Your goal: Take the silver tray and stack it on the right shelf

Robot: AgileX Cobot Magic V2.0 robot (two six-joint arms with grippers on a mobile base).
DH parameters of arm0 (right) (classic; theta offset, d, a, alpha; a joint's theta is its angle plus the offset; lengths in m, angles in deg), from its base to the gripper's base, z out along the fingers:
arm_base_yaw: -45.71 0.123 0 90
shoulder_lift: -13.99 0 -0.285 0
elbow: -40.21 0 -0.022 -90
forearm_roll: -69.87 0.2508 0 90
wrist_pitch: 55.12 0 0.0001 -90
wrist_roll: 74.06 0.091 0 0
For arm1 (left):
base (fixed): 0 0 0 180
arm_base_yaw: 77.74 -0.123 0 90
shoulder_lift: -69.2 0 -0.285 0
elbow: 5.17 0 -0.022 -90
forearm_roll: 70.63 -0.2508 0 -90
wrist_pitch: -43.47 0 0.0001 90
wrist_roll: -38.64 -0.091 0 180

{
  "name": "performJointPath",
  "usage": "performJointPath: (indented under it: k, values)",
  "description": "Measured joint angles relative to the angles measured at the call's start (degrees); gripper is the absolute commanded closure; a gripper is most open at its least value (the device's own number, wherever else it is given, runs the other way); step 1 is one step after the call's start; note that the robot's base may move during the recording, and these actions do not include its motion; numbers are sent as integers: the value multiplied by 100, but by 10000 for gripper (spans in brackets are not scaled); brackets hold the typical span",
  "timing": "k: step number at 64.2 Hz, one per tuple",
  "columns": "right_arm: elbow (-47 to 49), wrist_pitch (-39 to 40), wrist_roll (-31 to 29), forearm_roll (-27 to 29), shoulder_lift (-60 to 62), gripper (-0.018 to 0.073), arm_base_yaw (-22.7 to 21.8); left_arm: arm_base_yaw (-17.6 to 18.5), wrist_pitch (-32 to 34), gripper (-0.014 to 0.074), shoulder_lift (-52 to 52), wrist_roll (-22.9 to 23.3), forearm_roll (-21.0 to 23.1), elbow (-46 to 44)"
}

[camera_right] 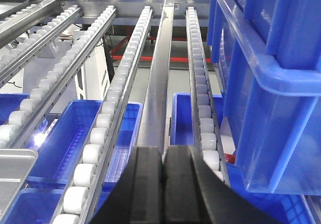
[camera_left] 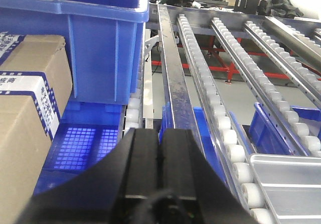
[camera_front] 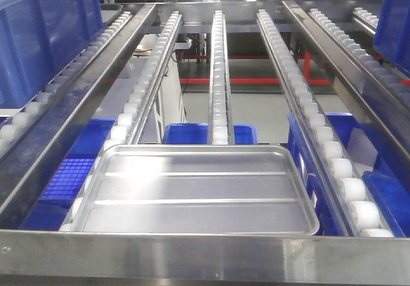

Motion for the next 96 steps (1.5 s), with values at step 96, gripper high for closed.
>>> performJointPath:
  k: [96]
  values:
    - [2871,-830,0,24,-2098,384,431,0,-3199,517,4137,-164,39,-4970]
